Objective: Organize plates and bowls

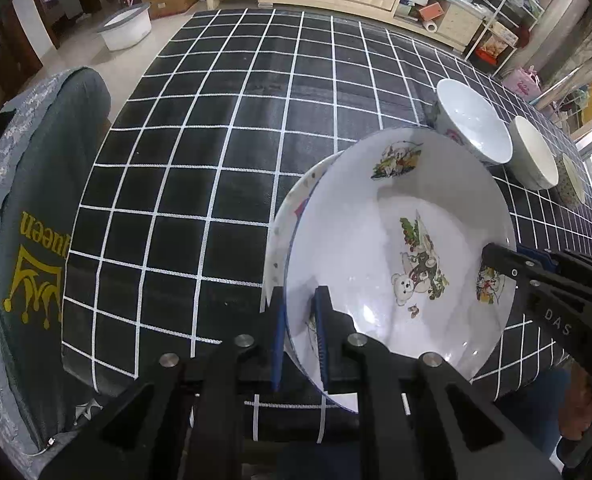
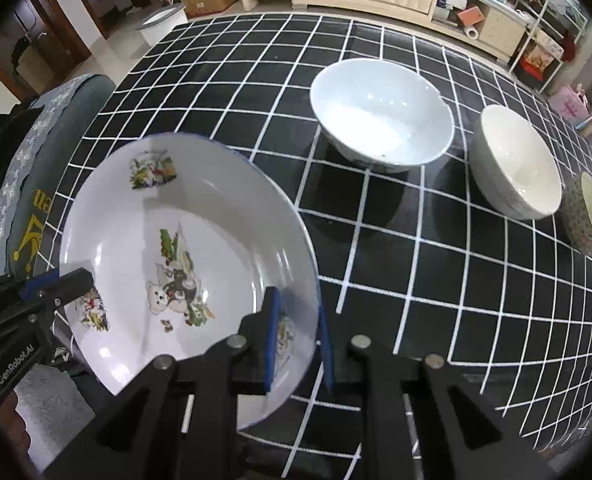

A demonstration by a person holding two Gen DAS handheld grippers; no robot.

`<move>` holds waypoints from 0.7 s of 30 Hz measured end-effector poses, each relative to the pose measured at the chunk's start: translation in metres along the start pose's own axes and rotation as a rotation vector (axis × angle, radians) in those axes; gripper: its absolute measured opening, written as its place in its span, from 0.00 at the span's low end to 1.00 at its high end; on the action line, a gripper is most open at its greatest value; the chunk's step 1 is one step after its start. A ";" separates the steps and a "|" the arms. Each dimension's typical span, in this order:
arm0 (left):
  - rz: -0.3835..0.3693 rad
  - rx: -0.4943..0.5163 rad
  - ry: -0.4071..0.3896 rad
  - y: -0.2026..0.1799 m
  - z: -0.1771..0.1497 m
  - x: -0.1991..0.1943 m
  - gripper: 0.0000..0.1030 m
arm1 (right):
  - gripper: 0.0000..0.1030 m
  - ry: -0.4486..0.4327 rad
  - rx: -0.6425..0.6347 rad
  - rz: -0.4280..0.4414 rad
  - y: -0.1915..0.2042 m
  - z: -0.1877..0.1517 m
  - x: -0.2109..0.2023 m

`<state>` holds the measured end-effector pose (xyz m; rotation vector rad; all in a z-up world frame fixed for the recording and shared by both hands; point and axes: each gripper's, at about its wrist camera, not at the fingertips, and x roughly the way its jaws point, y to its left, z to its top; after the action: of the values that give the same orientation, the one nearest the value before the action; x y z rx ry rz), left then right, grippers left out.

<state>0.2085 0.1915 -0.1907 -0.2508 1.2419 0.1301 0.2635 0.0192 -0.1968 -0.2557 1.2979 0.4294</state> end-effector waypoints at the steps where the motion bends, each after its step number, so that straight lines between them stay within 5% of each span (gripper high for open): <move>1: -0.001 -0.001 0.003 0.000 0.001 0.003 0.12 | 0.22 0.001 -0.001 -0.004 0.000 0.000 0.001; 21: -0.040 -0.073 0.029 0.008 -0.001 0.008 0.13 | 0.22 0.067 -0.019 0.013 0.001 -0.002 0.015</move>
<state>0.2087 0.1991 -0.1996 -0.3415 1.2611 0.1379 0.2646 0.0217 -0.2122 -0.2800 1.3617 0.4476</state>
